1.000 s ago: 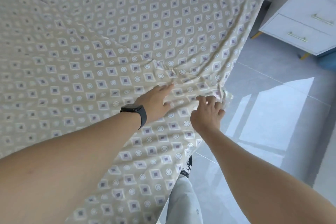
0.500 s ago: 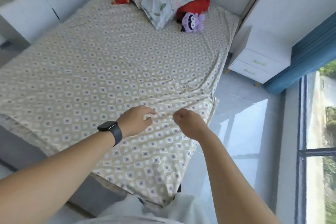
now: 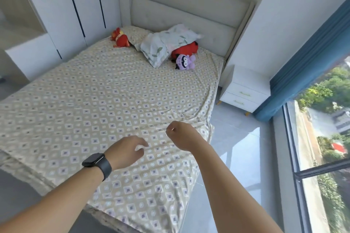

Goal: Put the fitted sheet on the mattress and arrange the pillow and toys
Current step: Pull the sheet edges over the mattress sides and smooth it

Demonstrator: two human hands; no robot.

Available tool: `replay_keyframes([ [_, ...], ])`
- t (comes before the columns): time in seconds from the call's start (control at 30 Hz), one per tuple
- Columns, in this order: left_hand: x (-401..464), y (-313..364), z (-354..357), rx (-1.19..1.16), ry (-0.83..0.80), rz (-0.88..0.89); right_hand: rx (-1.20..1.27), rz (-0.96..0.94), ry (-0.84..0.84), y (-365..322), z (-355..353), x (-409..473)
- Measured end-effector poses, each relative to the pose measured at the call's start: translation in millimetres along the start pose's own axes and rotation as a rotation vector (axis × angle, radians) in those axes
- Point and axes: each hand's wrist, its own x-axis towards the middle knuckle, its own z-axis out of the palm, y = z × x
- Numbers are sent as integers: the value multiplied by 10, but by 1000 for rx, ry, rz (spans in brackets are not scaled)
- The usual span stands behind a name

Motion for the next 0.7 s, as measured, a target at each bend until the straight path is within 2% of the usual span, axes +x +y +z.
replay_keyframes([
  [0.1, 124, 258, -81, 53, 26, 62, -149, 26, 125, 122, -139, -146],
  [0.2, 271, 648, -20, 40, 81, 155, -159, 31, 263, 418, -380, -253],
  [0.3, 371, 1045, 220, 32, 62, 200, -141, 36, 311, 808, -582, -319],
  [0.47, 656, 1672, 823, 30, 45, 164, -130, 5, 291, 1711, -804, -320],
  [0.7, 1284, 2986, 1580, -42, 23, 115, -175, 12, 200, 3088, -1493, -209],
])
